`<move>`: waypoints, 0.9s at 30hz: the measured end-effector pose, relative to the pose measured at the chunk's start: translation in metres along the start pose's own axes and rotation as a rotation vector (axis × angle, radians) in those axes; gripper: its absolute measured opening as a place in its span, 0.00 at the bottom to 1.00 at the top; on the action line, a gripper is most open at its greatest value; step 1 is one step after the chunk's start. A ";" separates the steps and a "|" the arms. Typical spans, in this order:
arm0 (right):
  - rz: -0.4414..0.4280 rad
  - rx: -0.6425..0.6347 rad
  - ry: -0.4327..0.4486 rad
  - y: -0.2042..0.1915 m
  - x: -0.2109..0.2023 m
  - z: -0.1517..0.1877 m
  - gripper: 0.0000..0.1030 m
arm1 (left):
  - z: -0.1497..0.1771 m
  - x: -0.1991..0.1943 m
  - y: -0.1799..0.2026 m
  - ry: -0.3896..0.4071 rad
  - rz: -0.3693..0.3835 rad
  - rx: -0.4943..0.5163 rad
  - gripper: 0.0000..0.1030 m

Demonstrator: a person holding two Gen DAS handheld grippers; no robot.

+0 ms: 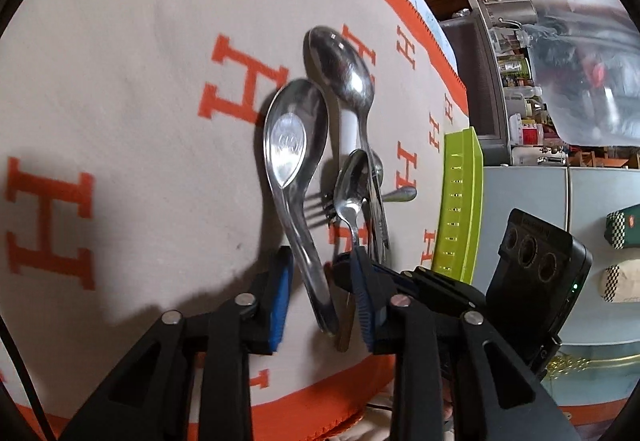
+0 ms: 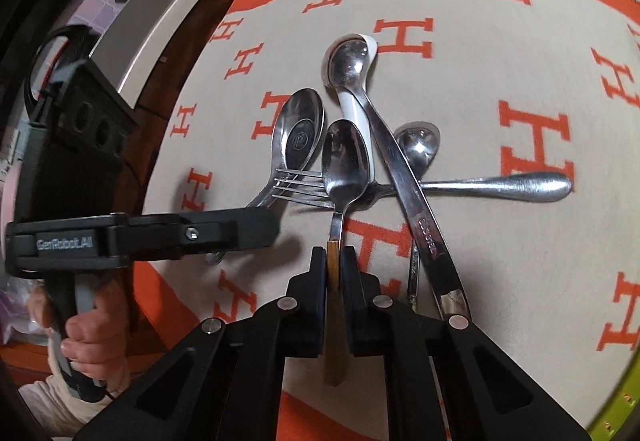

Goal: Organize utensils
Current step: 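Grasp a metal spoon with the right tool while the left grasps another spoon, then carry both spoons over the green tray and lower them in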

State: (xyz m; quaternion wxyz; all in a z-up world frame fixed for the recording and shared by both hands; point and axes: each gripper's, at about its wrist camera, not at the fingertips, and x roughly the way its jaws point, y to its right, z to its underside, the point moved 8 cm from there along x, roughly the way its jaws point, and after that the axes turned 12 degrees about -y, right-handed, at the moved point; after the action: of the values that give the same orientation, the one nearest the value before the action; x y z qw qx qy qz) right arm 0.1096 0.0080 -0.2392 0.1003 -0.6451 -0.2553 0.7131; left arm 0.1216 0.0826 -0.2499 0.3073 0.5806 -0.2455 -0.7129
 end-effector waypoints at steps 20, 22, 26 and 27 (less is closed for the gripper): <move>-0.112 0.102 0.150 0.021 -0.072 0.032 0.07 | 0.028 -0.017 0.034 0.094 -0.056 0.068 0.00; -0.113 0.122 0.175 0.028 -0.084 0.037 0.07 | 0.032 -0.019 0.047 0.102 -0.054 0.089 0.00; -0.103 0.181 0.244 0.053 -0.117 0.052 0.07 | 0.036 -0.021 0.074 0.115 -0.064 0.140 0.00; -0.095 0.198 0.261 0.061 -0.125 0.056 0.07 | 0.036 -0.019 0.083 0.115 -0.063 0.155 0.00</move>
State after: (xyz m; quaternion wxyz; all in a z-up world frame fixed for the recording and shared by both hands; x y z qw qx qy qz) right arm 0.0848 -0.1160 -0.1582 0.2292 -0.7066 -0.1987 0.6393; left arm 0.1016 0.0386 -0.1706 0.2524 0.6499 -0.2633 -0.6668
